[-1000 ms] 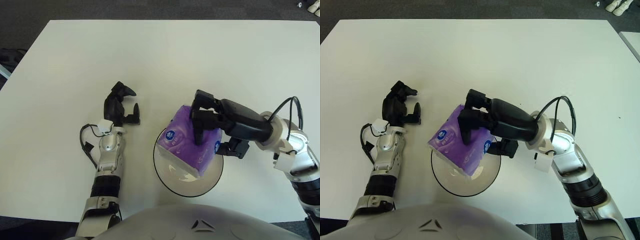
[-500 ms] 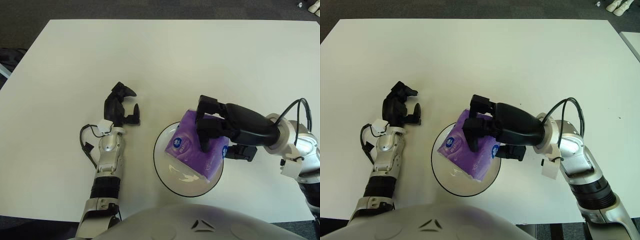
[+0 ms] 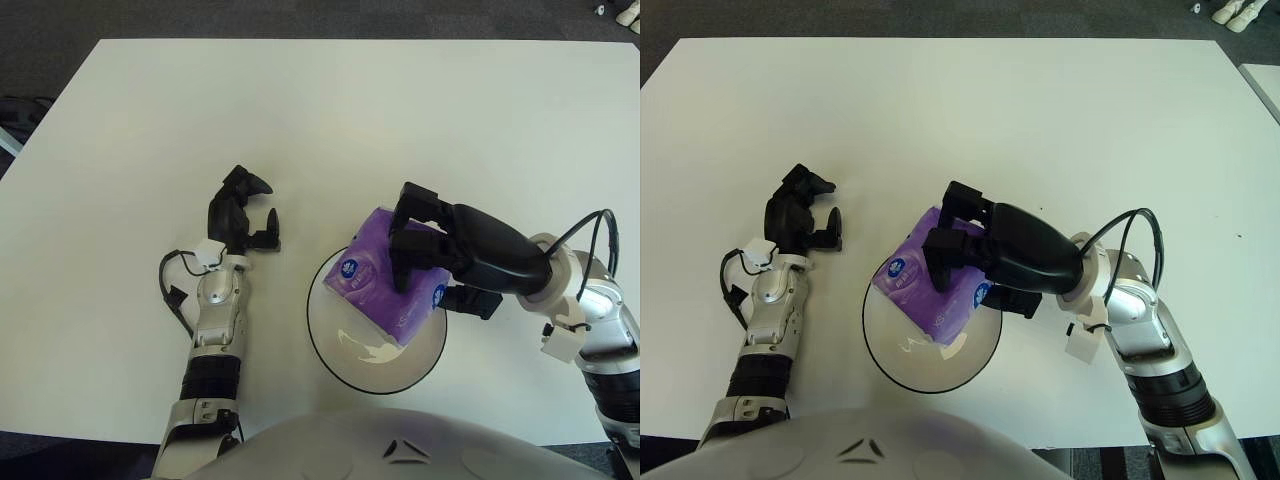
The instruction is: Put the tissue paper into the plate.
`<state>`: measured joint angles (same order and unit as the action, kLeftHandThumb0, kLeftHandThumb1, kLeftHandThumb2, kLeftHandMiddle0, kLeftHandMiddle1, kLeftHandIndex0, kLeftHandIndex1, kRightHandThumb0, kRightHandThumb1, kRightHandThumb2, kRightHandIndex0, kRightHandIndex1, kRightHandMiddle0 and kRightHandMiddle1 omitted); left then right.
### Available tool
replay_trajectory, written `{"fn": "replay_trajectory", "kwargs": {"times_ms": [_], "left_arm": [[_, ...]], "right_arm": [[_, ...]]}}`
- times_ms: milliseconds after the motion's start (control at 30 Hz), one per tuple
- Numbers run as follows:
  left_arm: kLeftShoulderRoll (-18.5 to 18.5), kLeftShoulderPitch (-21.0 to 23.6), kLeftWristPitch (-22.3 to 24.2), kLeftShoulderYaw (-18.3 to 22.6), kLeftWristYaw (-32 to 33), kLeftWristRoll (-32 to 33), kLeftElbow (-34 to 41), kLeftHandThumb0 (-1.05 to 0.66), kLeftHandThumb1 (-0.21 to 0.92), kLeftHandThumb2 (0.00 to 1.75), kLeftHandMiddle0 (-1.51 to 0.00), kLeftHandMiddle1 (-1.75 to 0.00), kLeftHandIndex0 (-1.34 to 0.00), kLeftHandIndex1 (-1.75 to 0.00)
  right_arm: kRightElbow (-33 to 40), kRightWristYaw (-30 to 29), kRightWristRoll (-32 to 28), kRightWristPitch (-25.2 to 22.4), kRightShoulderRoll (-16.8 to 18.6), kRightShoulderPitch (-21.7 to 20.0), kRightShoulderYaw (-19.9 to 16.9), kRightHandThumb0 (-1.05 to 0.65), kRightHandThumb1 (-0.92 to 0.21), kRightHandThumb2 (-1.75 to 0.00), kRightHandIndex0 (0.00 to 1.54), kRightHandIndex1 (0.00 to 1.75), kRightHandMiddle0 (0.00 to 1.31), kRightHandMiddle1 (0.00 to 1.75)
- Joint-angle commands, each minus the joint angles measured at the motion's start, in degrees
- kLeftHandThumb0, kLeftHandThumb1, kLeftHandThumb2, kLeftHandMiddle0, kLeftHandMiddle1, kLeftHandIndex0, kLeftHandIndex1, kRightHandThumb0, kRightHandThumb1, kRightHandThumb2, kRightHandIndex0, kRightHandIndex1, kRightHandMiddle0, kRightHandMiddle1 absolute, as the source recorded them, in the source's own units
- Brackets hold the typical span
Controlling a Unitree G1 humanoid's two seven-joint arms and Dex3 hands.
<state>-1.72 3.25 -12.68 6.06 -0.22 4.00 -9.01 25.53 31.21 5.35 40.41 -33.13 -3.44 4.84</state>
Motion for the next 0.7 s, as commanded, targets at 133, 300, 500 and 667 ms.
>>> {"fn": "replay_trajectory", "kwargs": {"times_ms": [133,300,500,667], "left_arm": [[-0.3,-3.3,2.0,-0.2,0.3,0.0,-2.5,-0.01,-0.09,1.75,-0.92,-1.75,-0.73,-1.65],[-0.7,-3.3,2.2,-0.5,0.6,-0.3,-1.9,-0.01,-0.09,1.75,-0.92,-1.75,-0.73,-1.64],[-1.3,-3.3,3.1,-0.7,2.0,-0.9,-1.5,-0.01,-0.09,1.74,-0.92,-1.75,-0.75,-1.61],[-1.6,-3.3,3.8,-0.9,2.8,-1.2,-1.3,-0.01,-0.09,1.73,-0.91,-1.75,-0.76,-1.59]], "right_arm": [[1.2,-2.6,-0.7,-1.4,1.8,0.7,-1.1,-0.77,-0.85,-0.87,0.06,0.34,0.06,0.67],[-2.8,-5.6,3.4,6.4,3.6,-0.5,-2.2,-0.87,-0.91,-0.84,0.01,0.06,0.01,0.34],[-7.5,-8.4,5.3,13.6,4.9,-2.6,-1.9,-0.9,-0.92,-0.79,0.0,0.01,0.0,0.12],[-9.0,-8.9,5.5,15.4,4.5,-3.2,-1.7,-0.91,-0.92,-0.76,0.0,0.0,0.0,0.04]]}}
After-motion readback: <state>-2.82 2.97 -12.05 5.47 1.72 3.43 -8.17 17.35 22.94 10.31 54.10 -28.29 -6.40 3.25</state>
